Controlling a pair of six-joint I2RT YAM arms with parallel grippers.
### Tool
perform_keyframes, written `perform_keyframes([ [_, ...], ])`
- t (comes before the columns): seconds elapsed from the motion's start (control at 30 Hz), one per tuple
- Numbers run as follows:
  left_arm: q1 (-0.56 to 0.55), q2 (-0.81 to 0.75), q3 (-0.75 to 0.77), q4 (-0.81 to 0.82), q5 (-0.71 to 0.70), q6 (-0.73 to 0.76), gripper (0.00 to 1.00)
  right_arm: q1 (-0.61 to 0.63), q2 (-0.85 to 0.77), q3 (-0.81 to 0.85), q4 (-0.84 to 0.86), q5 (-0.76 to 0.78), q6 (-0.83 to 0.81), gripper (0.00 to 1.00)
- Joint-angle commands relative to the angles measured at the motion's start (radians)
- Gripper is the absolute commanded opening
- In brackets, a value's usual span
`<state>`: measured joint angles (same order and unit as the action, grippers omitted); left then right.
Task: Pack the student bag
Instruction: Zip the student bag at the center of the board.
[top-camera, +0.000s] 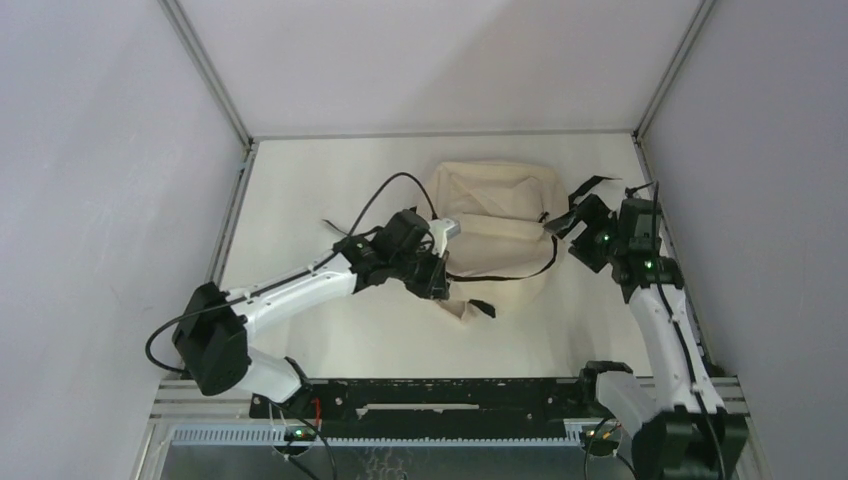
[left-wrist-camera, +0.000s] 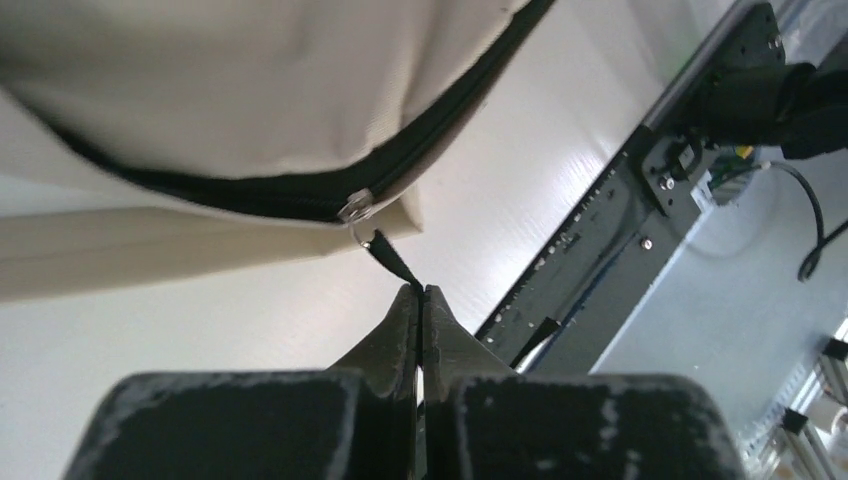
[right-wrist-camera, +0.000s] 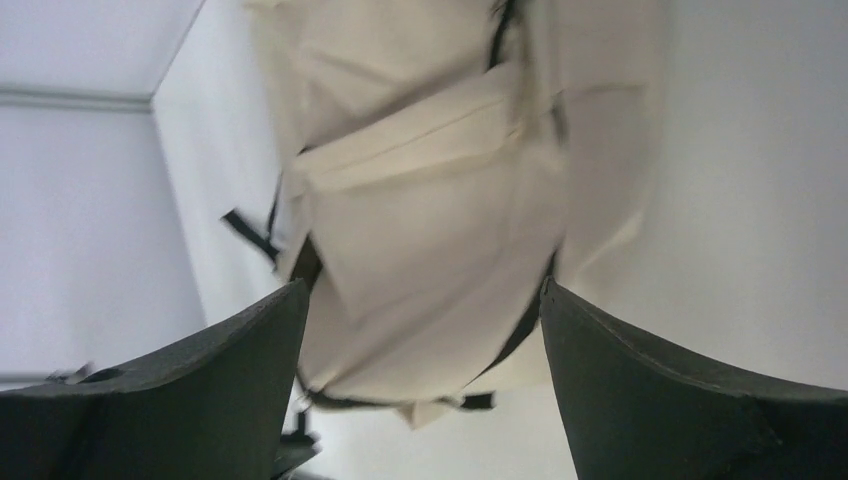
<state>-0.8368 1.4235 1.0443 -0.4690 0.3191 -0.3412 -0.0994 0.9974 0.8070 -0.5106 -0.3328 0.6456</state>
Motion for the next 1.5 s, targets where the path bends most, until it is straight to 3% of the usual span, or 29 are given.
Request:
perform_keyframes([
  [0.0,-0.083,0.067,0.075,0.033,0.084,-0.038,0.00,0.124,-0.138,-0.048,-0.123,0.067,0.212,0.93],
  [0.17,-0.105,0.117,0.106,0.065,0.155,-0.051,0.00,0.236,-0.280,-0.238,-0.011,0.089,0.548,0.93],
  [0.33,-0.105,0.111,0.113,0.054,0.177,-0.032,0.00,0.309,-0.214,-0.263,-0.002,0.128,0.621,0.93],
  [0.53,-0.105,0.116,0.113,0.043,0.170,-0.011,0.00,0.411,-0.108,-0.270,0.163,0.162,0.661,0.89],
  [0.67,-0.105,0.128,0.124,0.040,0.139,-0.013,0.00,0.509,-0.026,-0.270,0.338,0.128,0.686,0.64],
  [0.83,-0.102,0.133,0.150,0.029,0.112,-0.009,0.00,0.583,-0.033,-0.265,0.318,0.153,0.667,0.05],
  [0.87,-0.100,0.132,0.155,0.024,0.105,-0.006,0.00,0.572,-0.050,-0.262,0.272,0.162,0.652,0.00],
  [1.0,-0.063,0.101,0.150,0.008,0.096,-0.001,0.00,0.452,-0.154,-0.263,0.093,0.197,0.466,0.00],
  [1.23,0.022,0.060,0.103,0.001,0.112,0.012,0.00,-0.069,-0.277,-0.257,-0.087,-0.034,-0.060,0.00],
  [1.33,0.048,0.070,0.101,0.033,0.102,-0.002,0.00,-0.226,-0.240,-0.241,-0.112,-0.122,-0.139,0.00],
  [1.4,0.051,0.095,0.132,0.037,0.125,-0.009,0.00,-0.265,-0.203,-0.230,-0.085,-0.165,-0.128,0.00],
  [1.47,0.048,0.115,0.157,0.045,0.151,-0.020,0.00,-0.265,-0.172,-0.198,-0.086,-0.184,-0.109,0.31],
])
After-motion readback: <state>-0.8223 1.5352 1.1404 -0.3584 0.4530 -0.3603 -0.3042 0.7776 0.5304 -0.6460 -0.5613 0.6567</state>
